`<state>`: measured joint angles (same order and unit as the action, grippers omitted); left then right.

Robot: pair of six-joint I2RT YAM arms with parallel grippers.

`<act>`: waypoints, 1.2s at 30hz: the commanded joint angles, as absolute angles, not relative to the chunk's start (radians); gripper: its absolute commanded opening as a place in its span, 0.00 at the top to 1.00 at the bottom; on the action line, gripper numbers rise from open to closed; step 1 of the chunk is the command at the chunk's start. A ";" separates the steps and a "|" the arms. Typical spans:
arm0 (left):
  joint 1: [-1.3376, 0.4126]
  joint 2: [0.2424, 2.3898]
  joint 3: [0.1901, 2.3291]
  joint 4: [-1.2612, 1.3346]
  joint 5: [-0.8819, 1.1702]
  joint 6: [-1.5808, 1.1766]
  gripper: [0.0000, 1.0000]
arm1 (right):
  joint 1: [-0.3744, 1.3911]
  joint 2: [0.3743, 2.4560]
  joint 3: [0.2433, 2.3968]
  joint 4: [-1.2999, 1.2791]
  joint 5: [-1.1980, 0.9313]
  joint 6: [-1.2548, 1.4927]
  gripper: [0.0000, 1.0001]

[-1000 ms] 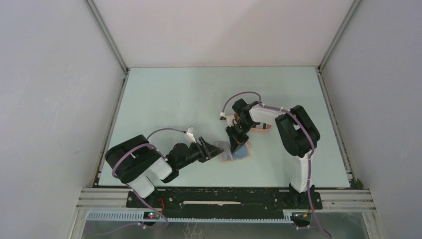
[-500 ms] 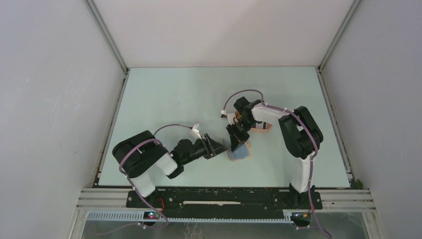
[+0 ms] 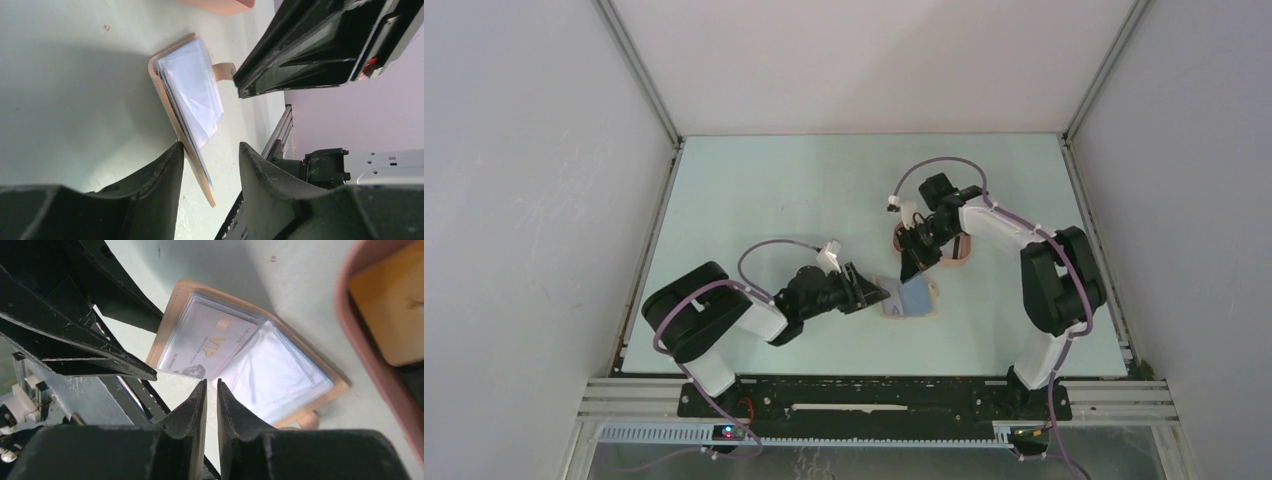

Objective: Put the credit cards into the card holder
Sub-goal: Close the card holder at the center of the board.

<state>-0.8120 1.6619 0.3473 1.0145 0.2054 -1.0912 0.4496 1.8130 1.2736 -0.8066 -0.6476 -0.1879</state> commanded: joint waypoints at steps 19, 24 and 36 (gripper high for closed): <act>-0.872 1.679 0.716 0.645 0.274 -0.893 0.49 | 0.261 1.708 1.308 -0.871 -0.596 -0.269 0.71; -0.904 1.742 0.811 0.588 0.302 -0.875 0.46 | 0.224 1.686 1.308 -0.878 -0.628 -0.275 0.71; -0.913 1.804 0.905 0.583 0.322 -0.843 0.46 | 0.114 1.513 1.274 -0.897 -0.765 -0.391 0.55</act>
